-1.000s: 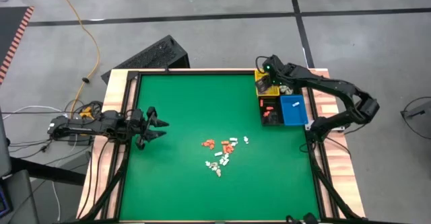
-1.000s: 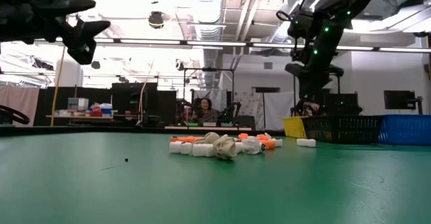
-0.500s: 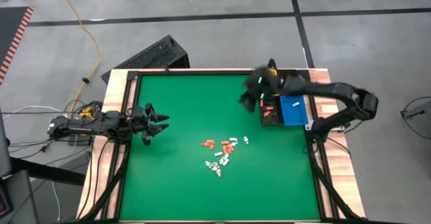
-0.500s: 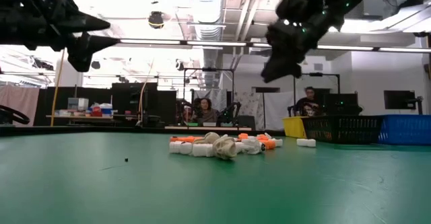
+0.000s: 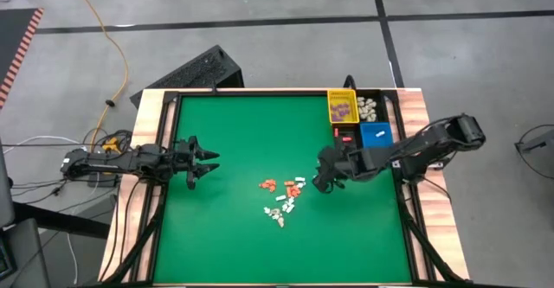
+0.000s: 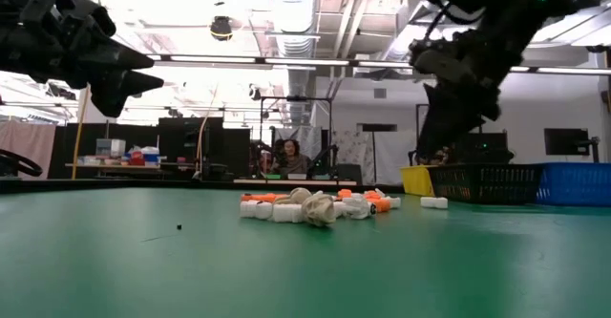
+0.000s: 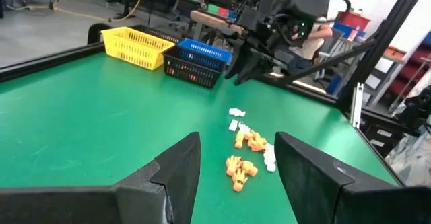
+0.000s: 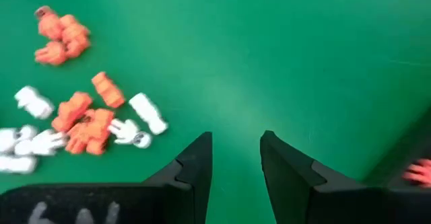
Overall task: Sort Halloween decoration
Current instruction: Put the white skeleton toy into the blue basket
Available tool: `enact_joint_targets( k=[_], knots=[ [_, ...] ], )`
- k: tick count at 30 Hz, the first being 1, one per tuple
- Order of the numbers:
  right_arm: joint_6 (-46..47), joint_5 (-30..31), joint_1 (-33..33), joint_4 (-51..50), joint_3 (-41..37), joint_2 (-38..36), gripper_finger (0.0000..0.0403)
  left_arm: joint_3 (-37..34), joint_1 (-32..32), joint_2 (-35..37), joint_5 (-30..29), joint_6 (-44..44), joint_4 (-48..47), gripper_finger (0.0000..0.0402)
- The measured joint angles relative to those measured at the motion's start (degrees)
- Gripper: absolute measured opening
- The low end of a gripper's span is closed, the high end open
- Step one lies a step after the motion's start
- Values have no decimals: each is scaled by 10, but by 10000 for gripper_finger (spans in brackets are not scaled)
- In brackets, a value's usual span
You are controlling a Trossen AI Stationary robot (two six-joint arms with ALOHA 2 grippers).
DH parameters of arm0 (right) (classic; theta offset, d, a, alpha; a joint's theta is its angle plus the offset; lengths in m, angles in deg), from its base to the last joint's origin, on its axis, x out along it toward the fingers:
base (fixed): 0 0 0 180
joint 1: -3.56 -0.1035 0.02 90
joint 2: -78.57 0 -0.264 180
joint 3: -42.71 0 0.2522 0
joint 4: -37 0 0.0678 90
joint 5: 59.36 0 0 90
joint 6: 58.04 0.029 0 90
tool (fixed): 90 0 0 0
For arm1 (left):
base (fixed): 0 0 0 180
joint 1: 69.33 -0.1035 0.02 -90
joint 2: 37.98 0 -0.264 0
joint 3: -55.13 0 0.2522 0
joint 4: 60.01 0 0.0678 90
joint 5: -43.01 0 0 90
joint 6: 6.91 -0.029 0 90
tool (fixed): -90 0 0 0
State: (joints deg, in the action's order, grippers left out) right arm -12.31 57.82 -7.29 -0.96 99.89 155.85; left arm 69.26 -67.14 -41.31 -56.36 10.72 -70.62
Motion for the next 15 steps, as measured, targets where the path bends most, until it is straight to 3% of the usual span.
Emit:
enact_joint_targets(
  k=[6, 15],
  knots=[
    [64, 51, -53, 7, 2, 19, 145, 0, 0, 0, 0, 0, 0, 180],
    [118, 101, -99, 53, 1, 141, 145, 0, 0, 0, 0, 0, 0, 180]
  ],
)
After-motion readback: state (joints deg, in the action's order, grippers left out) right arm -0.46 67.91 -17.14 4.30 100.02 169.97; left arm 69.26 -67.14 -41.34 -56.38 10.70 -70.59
